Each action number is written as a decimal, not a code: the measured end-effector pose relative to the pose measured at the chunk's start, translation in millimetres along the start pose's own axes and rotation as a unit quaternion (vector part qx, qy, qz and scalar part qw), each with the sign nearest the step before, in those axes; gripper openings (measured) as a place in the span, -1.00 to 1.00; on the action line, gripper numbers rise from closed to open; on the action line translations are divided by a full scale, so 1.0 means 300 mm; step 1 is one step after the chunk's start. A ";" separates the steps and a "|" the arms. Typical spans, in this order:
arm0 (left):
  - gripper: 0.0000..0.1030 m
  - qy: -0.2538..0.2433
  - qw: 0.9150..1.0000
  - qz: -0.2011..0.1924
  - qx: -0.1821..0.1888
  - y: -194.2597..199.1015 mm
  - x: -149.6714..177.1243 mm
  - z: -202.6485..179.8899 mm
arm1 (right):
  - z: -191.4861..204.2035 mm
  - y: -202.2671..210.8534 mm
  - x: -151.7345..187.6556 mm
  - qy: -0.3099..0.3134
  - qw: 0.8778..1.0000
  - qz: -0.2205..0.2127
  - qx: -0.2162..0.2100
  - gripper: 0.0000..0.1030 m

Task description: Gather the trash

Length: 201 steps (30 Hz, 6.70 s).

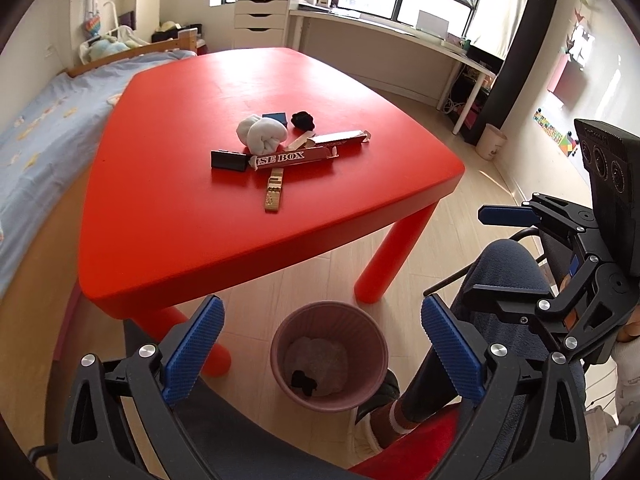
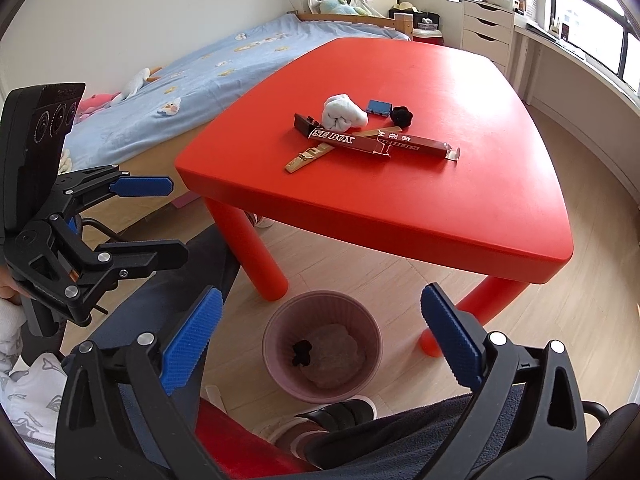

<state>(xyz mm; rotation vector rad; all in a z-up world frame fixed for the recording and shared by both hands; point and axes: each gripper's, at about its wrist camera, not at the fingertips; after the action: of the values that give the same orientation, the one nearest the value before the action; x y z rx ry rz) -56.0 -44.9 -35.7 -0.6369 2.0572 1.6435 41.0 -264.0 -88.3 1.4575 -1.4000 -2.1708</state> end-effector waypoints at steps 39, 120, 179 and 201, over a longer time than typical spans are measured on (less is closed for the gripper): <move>0.85 -0.013 1.000 0.007 -0.019 -0.091 -0.240 0.040 | -0.185 -0.039 -0.269 0.077 0.997 0.021 -0.016 0.92; -0.73 -0.010 0.999 0.042 -0.030 -0.163 -0.297 0.118 | -0.266 -0.171 -0.378 0.106 0.994 0.029 -0.024 -0.72; 0.81 0.003 1.000 0.000 0.021 0.008 -0.005 -0.012 | -0.006 0.037 0.041 0.012 0.999 -0.027 -0.017 0.89; 0.85 0.013 1.000 0.000 0.002 0.002 -0.046 0.047 | -0.011 0.015 0.008 0.024 0.999 -0.018 -0.043 0.93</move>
<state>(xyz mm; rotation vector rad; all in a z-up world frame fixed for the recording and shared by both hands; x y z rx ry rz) -44.7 -29.9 -30.0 -0.6615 2.0787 1.6374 40.8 -269.8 -86.7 1.5050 -1.2586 -2.1719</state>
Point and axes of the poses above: each gripper's, at about its wrist camera, not at the fingertips, and y roughly against the way its jaws point, z to its left, x to its underside, and after that the axes turned 4 degrees about y, right-handed
